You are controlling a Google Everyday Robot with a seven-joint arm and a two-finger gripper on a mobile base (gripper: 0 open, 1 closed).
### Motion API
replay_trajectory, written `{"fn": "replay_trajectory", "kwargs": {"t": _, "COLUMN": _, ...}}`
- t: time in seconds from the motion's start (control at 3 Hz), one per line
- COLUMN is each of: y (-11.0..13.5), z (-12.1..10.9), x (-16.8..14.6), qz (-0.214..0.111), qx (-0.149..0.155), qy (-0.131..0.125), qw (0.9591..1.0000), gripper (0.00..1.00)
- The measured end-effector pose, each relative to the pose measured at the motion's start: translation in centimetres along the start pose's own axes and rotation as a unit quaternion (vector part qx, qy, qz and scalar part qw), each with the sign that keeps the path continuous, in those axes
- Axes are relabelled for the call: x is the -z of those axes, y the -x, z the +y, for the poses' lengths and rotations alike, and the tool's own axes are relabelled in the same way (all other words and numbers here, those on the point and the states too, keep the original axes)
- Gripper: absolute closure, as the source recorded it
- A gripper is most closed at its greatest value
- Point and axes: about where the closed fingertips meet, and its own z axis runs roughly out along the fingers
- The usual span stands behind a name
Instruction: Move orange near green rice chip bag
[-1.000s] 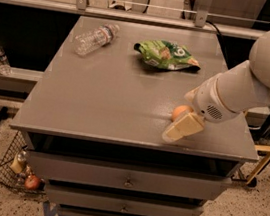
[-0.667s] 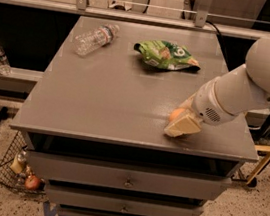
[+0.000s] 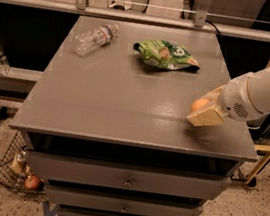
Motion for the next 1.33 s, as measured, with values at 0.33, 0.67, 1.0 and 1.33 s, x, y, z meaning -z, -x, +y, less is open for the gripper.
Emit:
{"fn": "replay_trajectory", "kwargs": {"t": 0.33, "y": 0.2, "z": -0.2, "x": 0.4, "qz": -0.005, "qx": 0.0, "qy": -0.004, "qw": 1.0, "gripper": 1.0}}
{"fn": "replay_trajectory", "kwargs": {"t": 0.67, "y": 0.2, "z": -0.2, "x": 0.4, "qz": -0.005, "qx": 0.0, "qy": -0.004, "qw": 1.0, "gripper": 1.0}}
{"fn": "replay_trajectory", "kwargs": {"t": 1.0, "y": 1.1, "z": -2.9, "x": -0.4, "qz": -0.028, "qx": 0.001, "qy": -0.033, "qw": 0.9991, "gripper": 1.0}}
{"fn": "replay_trajectory", "kwargs": {"t": 1.33, "y": 2.9, "z": -7.7, "x": -2.2, "qz": -0.066, "qx": 0.002, "qy": -0.067, "qw": 0.9955, "gripper": 1.0}}
